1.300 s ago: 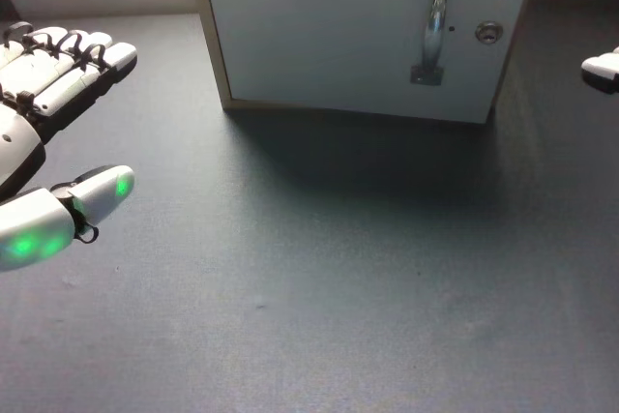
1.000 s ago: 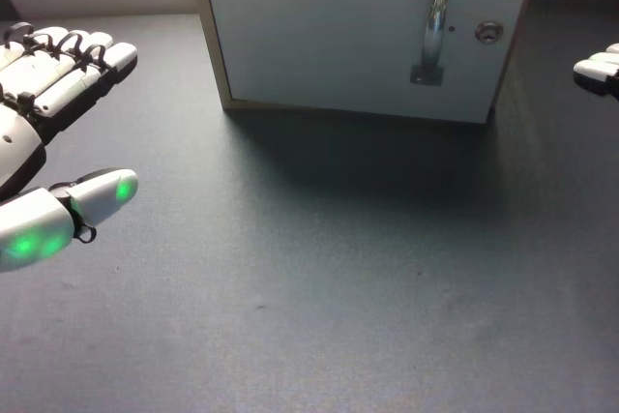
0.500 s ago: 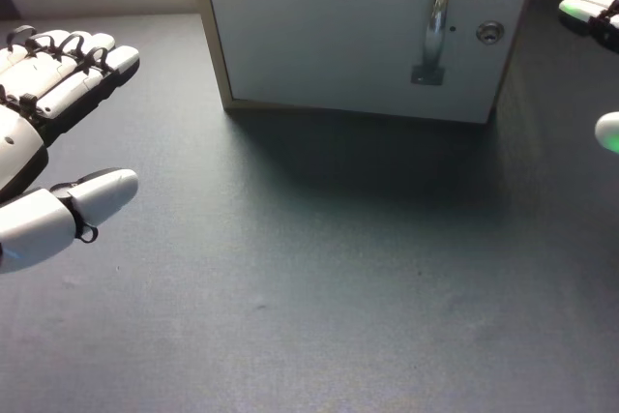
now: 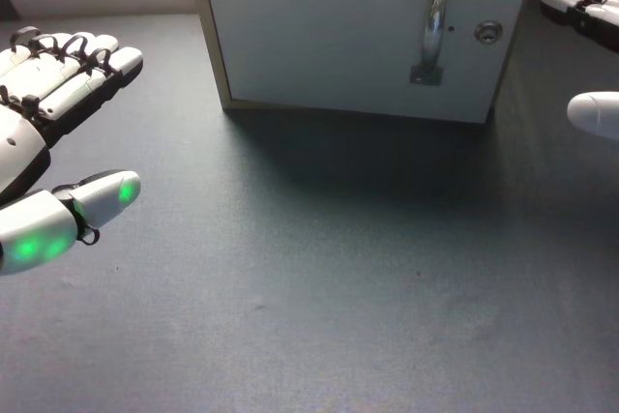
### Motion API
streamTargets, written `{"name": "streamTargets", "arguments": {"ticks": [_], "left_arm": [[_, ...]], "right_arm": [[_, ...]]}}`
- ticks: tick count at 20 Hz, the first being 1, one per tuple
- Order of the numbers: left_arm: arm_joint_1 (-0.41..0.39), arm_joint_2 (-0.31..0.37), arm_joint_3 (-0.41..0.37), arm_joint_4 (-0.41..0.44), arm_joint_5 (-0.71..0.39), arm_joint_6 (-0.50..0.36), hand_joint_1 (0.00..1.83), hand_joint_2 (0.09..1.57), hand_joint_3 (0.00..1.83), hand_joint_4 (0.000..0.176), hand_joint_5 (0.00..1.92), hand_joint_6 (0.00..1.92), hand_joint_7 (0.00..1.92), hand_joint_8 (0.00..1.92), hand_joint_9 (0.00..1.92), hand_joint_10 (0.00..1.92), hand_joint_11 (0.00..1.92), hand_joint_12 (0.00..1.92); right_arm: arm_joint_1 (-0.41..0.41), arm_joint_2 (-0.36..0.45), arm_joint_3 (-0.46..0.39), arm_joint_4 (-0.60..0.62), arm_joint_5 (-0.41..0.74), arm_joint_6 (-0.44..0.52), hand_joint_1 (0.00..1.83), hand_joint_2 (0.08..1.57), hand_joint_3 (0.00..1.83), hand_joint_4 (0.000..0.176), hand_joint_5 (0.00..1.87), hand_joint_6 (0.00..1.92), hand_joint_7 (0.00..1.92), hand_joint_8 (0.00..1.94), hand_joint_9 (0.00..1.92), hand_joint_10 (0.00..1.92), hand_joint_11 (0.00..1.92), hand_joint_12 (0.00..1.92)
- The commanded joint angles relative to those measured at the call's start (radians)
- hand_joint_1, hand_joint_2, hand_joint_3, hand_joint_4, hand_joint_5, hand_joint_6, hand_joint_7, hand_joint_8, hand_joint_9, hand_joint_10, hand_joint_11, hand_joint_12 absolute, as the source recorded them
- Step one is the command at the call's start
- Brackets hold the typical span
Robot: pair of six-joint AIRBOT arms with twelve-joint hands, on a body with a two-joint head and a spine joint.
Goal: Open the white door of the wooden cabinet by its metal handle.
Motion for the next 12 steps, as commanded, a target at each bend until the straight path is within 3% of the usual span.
{"name": "streamTargets", "arguments": {"ticks": [1, 12], "left_arm": [[-0.009, -0.002, 0.008, -0.003, -0.123, -0.002, 0.0, 1.43, 0.0, 0.0, 0.07, 0.0, 0.06, 0.0, 0.07, 0.0, 0.0, 0.29], [-0.009, -0.01, 0.015, 0.002, -0.121, -0.013, 0.0, 1.45, 0.0, 0.0, 0.08, 0.0, 0.07, 0.0, 0.08, 0.0, 0.0, 0.3]], "right_arm": [[0.019, 0.004, 0.008, 0.032, 0.103, -0.001, 0.0, 1.31, 0.0, 0.0, 0.0, 0.0, 0.0, 0.0, 0.0, 0.0, 0.0, 0.0], [0.07, -0.024, 0.043, 0.022, 0.059, -0.017, 0.0, 1.32, 0.0, 0.0, 0.0, 0.0, 0.0, 0.0, 0.0, 0.0, 0.0, 0.0]]}}
